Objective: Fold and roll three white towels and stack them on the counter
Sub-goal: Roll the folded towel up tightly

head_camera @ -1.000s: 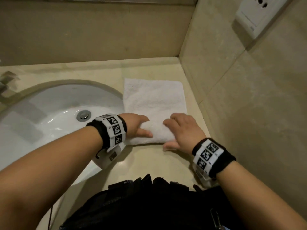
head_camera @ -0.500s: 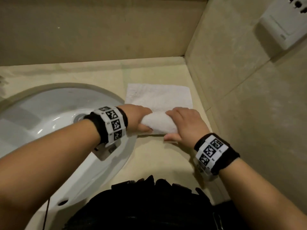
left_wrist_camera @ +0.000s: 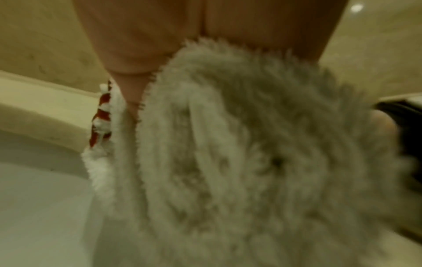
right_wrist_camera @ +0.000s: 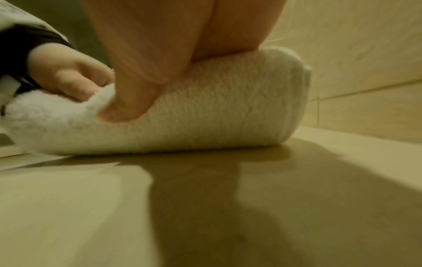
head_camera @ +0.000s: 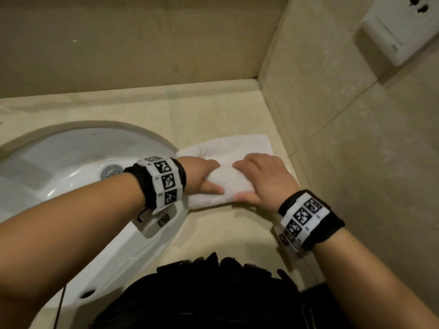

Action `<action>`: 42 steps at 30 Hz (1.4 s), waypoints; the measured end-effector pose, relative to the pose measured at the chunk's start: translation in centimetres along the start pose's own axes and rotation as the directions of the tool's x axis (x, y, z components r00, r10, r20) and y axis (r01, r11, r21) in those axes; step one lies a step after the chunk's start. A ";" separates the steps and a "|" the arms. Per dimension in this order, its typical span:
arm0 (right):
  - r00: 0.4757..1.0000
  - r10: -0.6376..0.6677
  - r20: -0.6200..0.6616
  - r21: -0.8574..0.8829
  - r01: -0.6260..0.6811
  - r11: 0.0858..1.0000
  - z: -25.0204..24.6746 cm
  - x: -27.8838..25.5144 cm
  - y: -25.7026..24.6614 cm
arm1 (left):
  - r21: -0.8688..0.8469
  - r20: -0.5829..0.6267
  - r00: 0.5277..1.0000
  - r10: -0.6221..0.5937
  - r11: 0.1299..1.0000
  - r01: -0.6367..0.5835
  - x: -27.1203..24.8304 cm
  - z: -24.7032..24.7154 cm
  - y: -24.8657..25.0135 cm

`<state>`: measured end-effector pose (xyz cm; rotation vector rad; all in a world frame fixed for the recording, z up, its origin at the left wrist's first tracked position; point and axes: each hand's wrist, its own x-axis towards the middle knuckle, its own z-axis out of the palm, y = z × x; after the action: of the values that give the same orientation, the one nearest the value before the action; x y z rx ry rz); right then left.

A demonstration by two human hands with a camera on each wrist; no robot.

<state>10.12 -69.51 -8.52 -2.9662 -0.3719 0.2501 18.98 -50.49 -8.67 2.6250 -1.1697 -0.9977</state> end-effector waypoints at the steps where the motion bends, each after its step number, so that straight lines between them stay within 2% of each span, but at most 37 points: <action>1: 1.000 -0.016 -0.010 0.008 0.016 1.000 0.3 -0.6 -0.1 | -0.006 0.017 1.000 -0.009 1.000 0.009 0.1 -0.1 0.1; 3: 1.000 -0.004 -0.012 0.017 0.005 1.000 0.6 -0.6 -0.2 | 0.029 -0.009 0.999 -0.038 0.999 0.038 -0.1 0.1 0.5; 6: 0.996 0.053 0.072 0.004 -0.053 0.999 -0.3 1.3 -0.2 | 0.217 -0.231 0.973 0.005 0.975 0.046 -1.4 1.2 0.9; 8: 0.972 0.123 0.202 0.121 -0.150 0.981 -1.1 2.5 0.2 | 0.418 -0.311 0.947 0.078 0.906 0.063 -2.3 2.0 1.1; 10: 0.933 0.146 0.328 0.210 -0.223 0.952 -1.7 3.5 0.4 | 0.468 -0.305 0.950 0.067 0.879 0.088 -2.4 2.1 1.0; 11: 0.927 0.135 0.350 0.199 -0.214 0.956 -2.0 3.8 0.4 | 0.435 -0.300 0.952 0.056 0.896 0.085 -2.2 1.8 1.0; 12: 0.940 0.115 0.321 0.157 -0.172 0.973 -2.2 3.9 0.3 | 0.369 -0.294 0.955 0.047 0.927 0.068 -1.8 1.1 0.8; 14: 0.991 0.052 0.124 0.014 -0.054 0.998 -2.3 3.1 0.2 | 0.202 -0.245 0.969 0.036 0.979 0.015 -1.0 -0.6 0.0; 16: 1.000 -0.006 0.022 -0.082 0.008 0.997 -2.0 1.9 0.1 | 0.023 -0.118 0.993 -0.002 1.000 0.004 -0.7 -1.8 -0.9; 18: 0.999 0.005 0.046 -0.107 -0.001 0.994 -1.7 1.6 -0.1 | -0.142 0.023 0.999 -0.044 0.989 0.046 -0.9 -2.5 -1.6; 19: 0.997 0.024 0.074 -0.096 -0.017 0.995 -1.8 2.0 -0.2 | -0.169 0.041 0.998 -0.055 0.984 0.061 -1.2 -2.6 -1.7; 20: 0.992 0.043 0.118 -0.050 -0.037 0.998 -2.0 2.5 -0.1 | -0.151 0.007 0.998 -0.059 0.987 0.060 -1.5 -2.6 -1.7; 21: 0.980 0.062 0.191 0.030 -0.069 0.997 -2.3 3.2 -0.1 | -0.080 -0.092 0.994 -0.051 0.996 0.043 -1.9 -2.4 -1.8; 23: 0.928 0.080 0.363 0.207 -0.164 0.965 -3.1 4.3 0.2 | 0.208 -0.310 0.950 0.045 0.978 0.021 -2.5 -1.5 -1.8; 24: 0.905 0.073 0.418 0.264 -0.198 0.944 -3.4 4.7 0.4 | 0.362 -0.345 0.933 0.100 0.932 0.034 -2.7 -1.0 -1.7; 26: 0.897 0.065 0.437 0.254 -0.193 0.948 -3.8 5.6 0.6 | 0.472 -0.322 0.942 0.089 0.878 0.078 -2.5 -0.5 -1.6; 28: 0.958 0.071 0.279 0.101 -0.103 0.989 -3.8 6.0 0.8 | 0.339 -0.280 0.960 0.018 0.937 0.081 -1.9 -1.1 -2.2; 30: 0.995 0.031 0.092 -0.048 -0.026 0.999 -3.1 5.4 0.9 | 0.046 -0.168 0.985 -0.049 0.997 0.057 -1.1 -2.4 -3.1; 32: 0.996 -0.026 0.081 -0.145 0.038 0.989 -2.0 4.3 0.7 | -0.220 0.007 0.997 -0.074 0.973 0.073 -0.5 -3.0 -3.8; 33: 0.995 -0.024 0.098 -0.156 0.039 0.987 -1.5 4.1 0.6 | -0.283 0.064 0.995 -0.079 0.955 0.094 -0.3 -3.1 -3.9; 34: 0.993 -0.005 0.117 -0.143 0.022 0.989 -1.3 4.3 0.7 | -0.291 0.069 0.994 -0.087 0.951 0.103 -0.3 -3.1 -3.9; 35: 0.990 0.015 0.143 -0.116 0.002 0.993 -1.4 4.8 0.8 | -0.260 0.017 0.995 -0.102 0.960 0.103 -0.5 -3.0 -3.8; 36: 0.981 0.034 0.192 -0.075 -0.020 0.997 -1.8 5.6 1.1 | -0.181 -0.090 0.990 -0.108 0.979 0.090 -0.7 -2.8 -3.9; 38: 0.934 0.064 0.351 0.040 -0.084 0.996 -2.9 6.9 1.7 | 0.103 -0.281 0.960 -0.020 0.993 0.051 -1.2 -1.9 -4.2; 39: 0.907 0.064 0.417 0.098 -0.115 0.988 -3.2 7.3 2.0 | 0.251 -0.298 0.954 0.039 0.967 0.039 -1.4 -1.4 -4.3; 40: 0.887 0.056 0.458 0.130 -0.129 0.983 -3.6 7.6 2.1 | 0.329 -0.281 0.958 0.055 0.943 0.043 -1.5 -1.0 -4.3; 42: 0.890 0.056 0.453 0.100 -0.113 0.989 -3.7 7.9 2.1 | 0.285 -0.237 0.972 -0.006 0.956 0.075 -1.2 -1.0 -4.2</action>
<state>18.86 -69.99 -6.37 -2.7786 -0.2606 0.9448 21.60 -46.90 -8.67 2.9018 -1.2953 -0.5312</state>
